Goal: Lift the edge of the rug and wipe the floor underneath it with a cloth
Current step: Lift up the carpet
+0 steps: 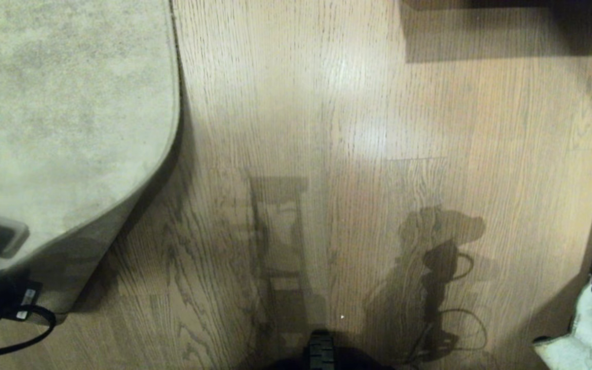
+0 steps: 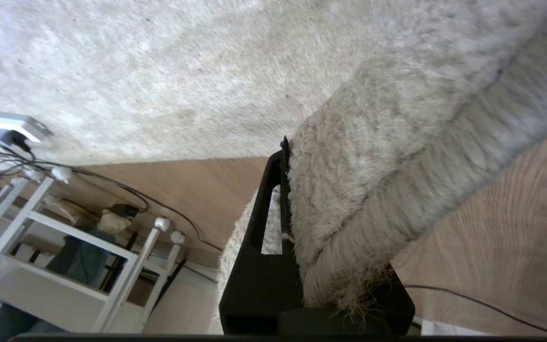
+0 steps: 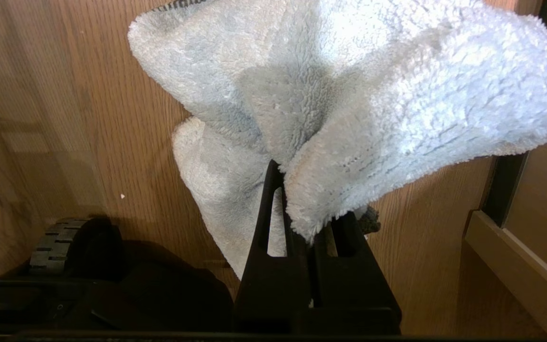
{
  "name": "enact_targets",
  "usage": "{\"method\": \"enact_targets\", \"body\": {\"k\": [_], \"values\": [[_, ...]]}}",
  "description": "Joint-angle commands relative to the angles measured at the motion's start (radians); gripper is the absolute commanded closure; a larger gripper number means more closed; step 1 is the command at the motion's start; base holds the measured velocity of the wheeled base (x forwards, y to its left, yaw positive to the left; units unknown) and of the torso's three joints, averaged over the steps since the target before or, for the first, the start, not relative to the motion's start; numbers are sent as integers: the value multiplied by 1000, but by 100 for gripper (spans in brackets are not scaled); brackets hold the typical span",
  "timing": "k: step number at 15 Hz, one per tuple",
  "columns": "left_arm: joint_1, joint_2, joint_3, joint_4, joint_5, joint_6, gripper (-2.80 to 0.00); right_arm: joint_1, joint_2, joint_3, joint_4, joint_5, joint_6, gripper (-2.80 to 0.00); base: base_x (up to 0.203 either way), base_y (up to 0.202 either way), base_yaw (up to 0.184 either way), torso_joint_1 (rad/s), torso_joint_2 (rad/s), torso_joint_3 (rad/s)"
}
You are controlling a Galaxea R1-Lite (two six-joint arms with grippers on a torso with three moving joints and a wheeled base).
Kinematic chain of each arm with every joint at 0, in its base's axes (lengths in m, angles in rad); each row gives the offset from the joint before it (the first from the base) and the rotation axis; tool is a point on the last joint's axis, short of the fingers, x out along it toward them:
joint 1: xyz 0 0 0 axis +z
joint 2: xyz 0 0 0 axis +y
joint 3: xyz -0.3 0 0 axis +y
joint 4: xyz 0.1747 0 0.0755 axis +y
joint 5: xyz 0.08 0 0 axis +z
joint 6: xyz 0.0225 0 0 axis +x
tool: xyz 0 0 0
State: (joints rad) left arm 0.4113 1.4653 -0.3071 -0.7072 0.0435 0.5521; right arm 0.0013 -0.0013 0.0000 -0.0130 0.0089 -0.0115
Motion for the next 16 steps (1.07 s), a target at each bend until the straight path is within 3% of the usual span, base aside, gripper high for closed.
{"method": "enact_targets", "body": {"k": [1,16], "values": [[8,9,12,-5,1,0,0,0,1,0,-1,0,-1,0,0,0,0,0,0,0],[8,-25,37,-6,-1,-8,0,0,1,0,-1,0,-1,0,0,0,0,0,0,0]]}}
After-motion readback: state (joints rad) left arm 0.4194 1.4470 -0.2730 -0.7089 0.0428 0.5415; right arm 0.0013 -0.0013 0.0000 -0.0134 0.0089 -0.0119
